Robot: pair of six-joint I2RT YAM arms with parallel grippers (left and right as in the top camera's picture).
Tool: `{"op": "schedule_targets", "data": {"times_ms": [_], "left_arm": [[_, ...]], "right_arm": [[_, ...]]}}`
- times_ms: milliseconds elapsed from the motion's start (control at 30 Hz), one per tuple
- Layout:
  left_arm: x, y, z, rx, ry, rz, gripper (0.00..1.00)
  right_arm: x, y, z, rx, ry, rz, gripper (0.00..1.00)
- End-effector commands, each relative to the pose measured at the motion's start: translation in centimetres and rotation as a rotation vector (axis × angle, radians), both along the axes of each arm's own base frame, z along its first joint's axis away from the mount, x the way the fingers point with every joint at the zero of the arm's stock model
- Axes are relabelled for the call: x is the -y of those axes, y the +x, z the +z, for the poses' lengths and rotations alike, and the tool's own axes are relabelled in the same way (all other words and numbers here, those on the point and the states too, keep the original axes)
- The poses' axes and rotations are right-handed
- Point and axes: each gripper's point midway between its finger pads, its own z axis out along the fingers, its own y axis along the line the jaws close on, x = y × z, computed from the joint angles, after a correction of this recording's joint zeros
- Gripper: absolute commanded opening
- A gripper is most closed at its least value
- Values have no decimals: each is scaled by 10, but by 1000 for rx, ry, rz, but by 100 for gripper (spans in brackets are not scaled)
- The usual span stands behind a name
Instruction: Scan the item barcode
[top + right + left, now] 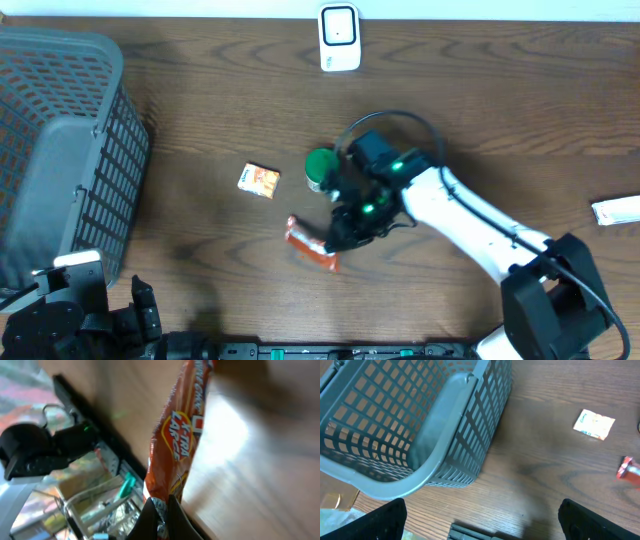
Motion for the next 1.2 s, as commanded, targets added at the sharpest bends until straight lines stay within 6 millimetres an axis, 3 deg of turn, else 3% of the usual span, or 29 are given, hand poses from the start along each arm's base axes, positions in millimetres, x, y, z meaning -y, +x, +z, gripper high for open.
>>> {"op": "schedule_targets", "data": {"times_ms": [0, 67, 100, 133, 200, 300, 400, 467, 533, 667, 733, 867, 900, 1033, 1167], "left_arm": [[-2, -1, 2, 7, -2, 19, 97], [-2, -1, 2, 7, -2, 19, 97], [-2, -1, 2, 7, -2, 19, 97], [-2, -1, 2, 8, -2, 19, 97], [-2, -1, 2, 7, -2, 19, 97], [-2, -1, 2, 7, -2, 19, 97], [-2, -1, 2, 7, -2, 19, 97], [-2, -1, 2, 8, -2, 19, 97], [-2, -1, 2, 8, -2, 19, 97], [-2, 0, 2, 8, -2, 19, 97], [-2, -1, 2, 7, -2, 19, 97], [-2, -1, 2, 8, -2, 19, 97], [-2, -1, 2, 7, -2, 19, 97], [-2, 0, 2, 8, -2, 19, 97], [-2, -1, 2, 8, -2, 19, 97]], "right_arm": [[38, 28, -19, 89, -122, -50, 13], [51, 36, -25, 111, -173, -76, 58], [65, 41, -32, 132, -244, -88, 93], [75, 42, -37, 144, -300, -92, 99], [97, 43, -44, 166, -421, -91, 99], [102, 50, -43, 201, -454, -96, 99], [85, 59, -34, 223, -367, -111, 99], [55, 72, -24, 286, -184, -69, 99], [40, 75, -18, 328, -82, -13, 99], [39, 77, -42, 312, -89, 36, 99], [39, 77, -51, 294, -97, 45, 93], [27, 81, -45, 283, -33, 7, 32], [18, 84, -37, 259, 11, -37, 5], [-3, 94, -18, 193, 119, -143, 1], [-17, 102, -17, 227, 152, -151, 2]]}}
